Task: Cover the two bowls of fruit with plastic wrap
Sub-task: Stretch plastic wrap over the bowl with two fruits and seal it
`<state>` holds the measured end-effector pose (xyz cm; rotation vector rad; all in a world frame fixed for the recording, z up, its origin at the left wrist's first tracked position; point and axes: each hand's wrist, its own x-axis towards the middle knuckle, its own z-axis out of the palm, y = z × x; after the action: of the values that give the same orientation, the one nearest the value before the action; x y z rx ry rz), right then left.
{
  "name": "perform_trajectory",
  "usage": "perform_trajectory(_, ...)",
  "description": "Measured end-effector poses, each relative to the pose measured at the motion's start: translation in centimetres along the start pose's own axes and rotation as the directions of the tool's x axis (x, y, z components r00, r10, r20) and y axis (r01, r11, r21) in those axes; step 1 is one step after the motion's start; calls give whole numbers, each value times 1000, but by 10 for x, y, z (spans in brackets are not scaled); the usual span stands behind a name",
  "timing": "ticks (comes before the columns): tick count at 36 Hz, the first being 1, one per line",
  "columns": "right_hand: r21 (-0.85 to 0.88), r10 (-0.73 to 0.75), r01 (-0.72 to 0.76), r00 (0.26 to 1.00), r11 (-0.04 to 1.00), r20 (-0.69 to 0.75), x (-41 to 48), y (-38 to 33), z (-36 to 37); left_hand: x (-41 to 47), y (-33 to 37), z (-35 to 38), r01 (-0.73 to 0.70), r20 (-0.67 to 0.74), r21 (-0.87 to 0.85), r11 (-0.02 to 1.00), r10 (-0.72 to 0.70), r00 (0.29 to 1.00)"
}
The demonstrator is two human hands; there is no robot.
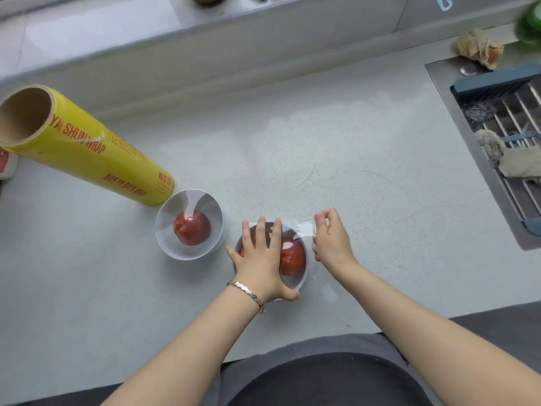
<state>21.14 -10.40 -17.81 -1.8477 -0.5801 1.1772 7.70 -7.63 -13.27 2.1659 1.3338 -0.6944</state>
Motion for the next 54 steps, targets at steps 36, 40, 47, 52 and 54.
perform_trajectory(36, 44, 331, -385, 841, 922, 429, 1, 21, -25, -1, -5, -8, -5, -112, -8, 1000, 4, 994)
perform_trajectory(40, 12, 237, -257, 908, 966, 346, -3, 19, -23, 4, -12, -5, -101, -51, 24, 995, 102, 994)
perform_trajectory(47, 109, 62, -70, 995, 992, 80, -19, 16, -15, 7, -4, -1, -51, -37, -25, 998, 50, 998)
perform_trajectory(52, 81, 83, -84, 996, 993, 18, -19, 12, -9, 6, 8, -4, -25, -5, 22, 999, 25, 1000)
perform_trajectory(54, 12, 82, -82, 997, 997, 6, -17, 11, -10, 5, 12, -3, -31, 1, 38, 999, 31, 1000)
